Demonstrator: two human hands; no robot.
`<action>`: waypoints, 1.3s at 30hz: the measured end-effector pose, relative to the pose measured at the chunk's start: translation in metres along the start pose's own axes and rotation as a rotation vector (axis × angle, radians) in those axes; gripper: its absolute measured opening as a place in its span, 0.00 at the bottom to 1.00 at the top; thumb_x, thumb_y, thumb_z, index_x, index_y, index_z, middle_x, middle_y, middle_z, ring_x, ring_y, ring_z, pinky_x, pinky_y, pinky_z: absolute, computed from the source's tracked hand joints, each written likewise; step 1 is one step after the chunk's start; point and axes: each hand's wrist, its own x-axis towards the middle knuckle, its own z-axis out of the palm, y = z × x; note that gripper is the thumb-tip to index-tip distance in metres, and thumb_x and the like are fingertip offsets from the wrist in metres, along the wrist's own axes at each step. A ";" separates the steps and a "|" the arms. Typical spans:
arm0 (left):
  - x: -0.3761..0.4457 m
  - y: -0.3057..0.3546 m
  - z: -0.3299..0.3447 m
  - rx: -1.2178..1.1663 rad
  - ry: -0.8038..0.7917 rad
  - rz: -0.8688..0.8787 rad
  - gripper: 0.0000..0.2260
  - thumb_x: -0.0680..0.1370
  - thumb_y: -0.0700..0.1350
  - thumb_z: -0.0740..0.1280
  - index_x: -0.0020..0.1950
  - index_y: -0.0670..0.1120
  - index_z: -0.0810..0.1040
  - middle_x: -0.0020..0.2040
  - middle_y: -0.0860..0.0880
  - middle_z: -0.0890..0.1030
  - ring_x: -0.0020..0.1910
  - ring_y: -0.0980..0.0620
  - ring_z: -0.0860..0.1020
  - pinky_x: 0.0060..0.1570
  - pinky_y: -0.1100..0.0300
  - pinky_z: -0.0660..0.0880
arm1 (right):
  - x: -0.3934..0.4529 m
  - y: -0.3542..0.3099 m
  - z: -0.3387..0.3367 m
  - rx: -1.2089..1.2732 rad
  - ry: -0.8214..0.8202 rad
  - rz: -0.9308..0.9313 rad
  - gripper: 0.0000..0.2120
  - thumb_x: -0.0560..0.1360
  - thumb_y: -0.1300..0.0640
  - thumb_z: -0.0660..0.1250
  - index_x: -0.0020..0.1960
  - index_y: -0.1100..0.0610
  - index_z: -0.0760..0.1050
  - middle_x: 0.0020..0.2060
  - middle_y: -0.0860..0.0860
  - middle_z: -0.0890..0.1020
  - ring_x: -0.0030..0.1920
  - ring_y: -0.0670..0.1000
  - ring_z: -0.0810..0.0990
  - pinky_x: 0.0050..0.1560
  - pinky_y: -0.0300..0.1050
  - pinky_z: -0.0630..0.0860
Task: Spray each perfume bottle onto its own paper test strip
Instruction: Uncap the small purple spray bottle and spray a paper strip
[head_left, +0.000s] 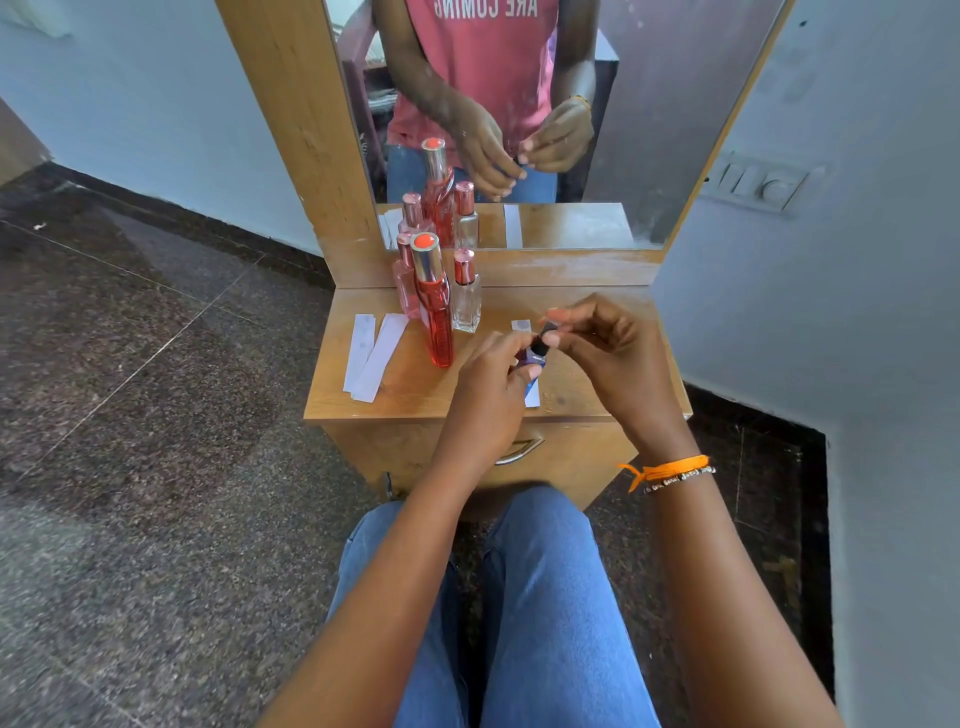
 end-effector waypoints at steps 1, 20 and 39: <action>0.000 0.001 0.000 -0.016 0.007 -0.006 0.09 0.76 0.37 0.64 0.55 0.41 0.76 0.51 0.45 0.77 0.52 0.48 0.76 0.52 0.54 0.72 | -0.001 0.001 0.000 -0.012 -0.006 -0.004 0.09 0.71 0.70 0.70 0.46 0.59 0.78 0.41 0.44 0.83 0.42 0.38 0.82 0.46 0.32 0.76; -0.007 0.009 -0.006 -0.596 0.077 -0.278 0.19 0.72 0.36 0.70 0.58 0.53 0.73 0.45 0.49 0.83 0.45 0.49 0.81 0.46 0.48 0.79 | -0.026 0.009 0.008 -0.038 -0.110 0.025 0.30 0.70 0.71 0.70 0.66 0.51 0.69 0.52 0.55 0.78 0.54 0.53 0.78 0.53 0.41 0.79; -0.013 -0.025 0.016 0.353 0.040 0.027 0.15 0.76 0.35 0.62 0.62 0.43 0.77 0.65 0.50 0.75 0.65 0.52 0.71 0.61 0.62 0.67 | 0.038 0.036 0.018 -0.339 0.002 -0.133 0.34 0.72 0.74 0.60 0.71 0.47 0.60 0.46 0.51 0.78 0.46 0.44 0.79 0.49 0.35 0.77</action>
